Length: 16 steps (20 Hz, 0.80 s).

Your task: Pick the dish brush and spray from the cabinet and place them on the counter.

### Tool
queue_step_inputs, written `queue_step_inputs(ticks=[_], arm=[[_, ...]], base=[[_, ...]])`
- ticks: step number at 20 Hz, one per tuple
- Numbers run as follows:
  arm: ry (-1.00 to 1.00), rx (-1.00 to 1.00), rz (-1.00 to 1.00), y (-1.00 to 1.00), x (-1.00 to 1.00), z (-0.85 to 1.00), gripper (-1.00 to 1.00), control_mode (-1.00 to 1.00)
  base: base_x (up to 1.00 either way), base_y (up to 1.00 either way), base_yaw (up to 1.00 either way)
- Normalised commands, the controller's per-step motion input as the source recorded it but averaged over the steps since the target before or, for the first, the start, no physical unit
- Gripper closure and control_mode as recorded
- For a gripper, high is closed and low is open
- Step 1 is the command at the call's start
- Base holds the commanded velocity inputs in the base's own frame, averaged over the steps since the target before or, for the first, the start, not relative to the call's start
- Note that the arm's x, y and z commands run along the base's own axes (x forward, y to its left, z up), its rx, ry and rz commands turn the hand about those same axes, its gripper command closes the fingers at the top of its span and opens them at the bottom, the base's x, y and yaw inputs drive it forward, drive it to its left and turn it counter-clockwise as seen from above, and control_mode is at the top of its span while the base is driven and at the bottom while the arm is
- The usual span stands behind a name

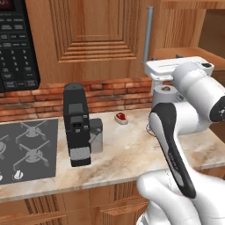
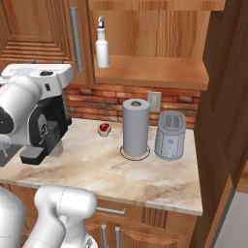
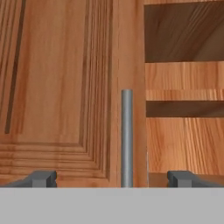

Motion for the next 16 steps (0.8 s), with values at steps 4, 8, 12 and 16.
queue_step_inputs(ticks=[4, 8, 12, 16], arm=[[0.00, 0.00, 0.00, 0.00, 0.26, 0.00, -1.00, -1.00], [-0.03, 0.00, 0.01, 0.00, 0.26, 0.00, -1.00, -1.00], [-0.07, 0.01, 0.02, 0.00, 0.18, 0.00, -1.00, -1.00], [-0.06, 0.01, 0.02, 0.00, 0.18, 0.00, -1.00, -1.00]], base=[[0.00, 0.00, 0.00], [0.00, 0.00, 0.00], [0.00, 0.00, 0.00], [0.00, 0.00, 0.00]])
